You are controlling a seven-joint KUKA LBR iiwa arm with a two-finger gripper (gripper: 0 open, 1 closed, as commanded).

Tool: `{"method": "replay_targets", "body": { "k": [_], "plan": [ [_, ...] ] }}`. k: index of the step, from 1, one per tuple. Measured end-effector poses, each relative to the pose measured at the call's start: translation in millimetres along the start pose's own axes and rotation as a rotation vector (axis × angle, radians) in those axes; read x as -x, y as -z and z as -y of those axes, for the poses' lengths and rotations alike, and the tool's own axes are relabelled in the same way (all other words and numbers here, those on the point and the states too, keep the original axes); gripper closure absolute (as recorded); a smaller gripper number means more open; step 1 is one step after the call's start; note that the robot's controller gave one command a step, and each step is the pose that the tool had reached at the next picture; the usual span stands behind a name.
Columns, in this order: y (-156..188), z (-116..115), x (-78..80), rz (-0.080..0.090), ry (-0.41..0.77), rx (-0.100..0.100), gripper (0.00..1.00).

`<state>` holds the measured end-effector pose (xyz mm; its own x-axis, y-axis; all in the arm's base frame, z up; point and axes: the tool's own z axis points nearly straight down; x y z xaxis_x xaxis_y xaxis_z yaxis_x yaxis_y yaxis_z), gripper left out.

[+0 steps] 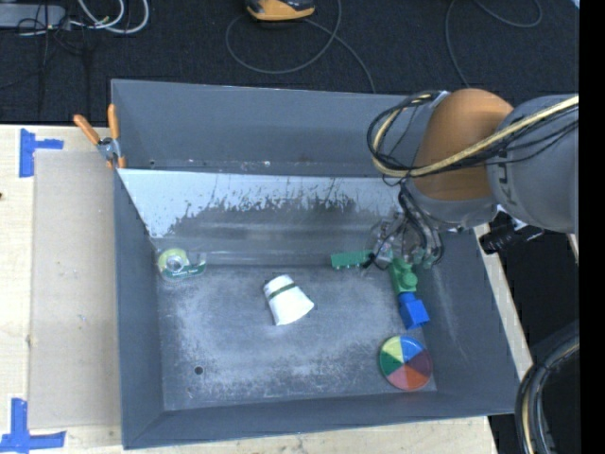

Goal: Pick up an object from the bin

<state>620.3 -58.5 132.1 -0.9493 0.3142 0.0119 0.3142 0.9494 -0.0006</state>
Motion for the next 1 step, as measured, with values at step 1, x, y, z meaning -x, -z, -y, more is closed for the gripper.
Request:
{"method": "replay_targets", "body": {
  "k": [1],
  "plan": [
    [21.3,-0.2,0.7,0.003,0.000,0.001,1.00]
  ]
}}
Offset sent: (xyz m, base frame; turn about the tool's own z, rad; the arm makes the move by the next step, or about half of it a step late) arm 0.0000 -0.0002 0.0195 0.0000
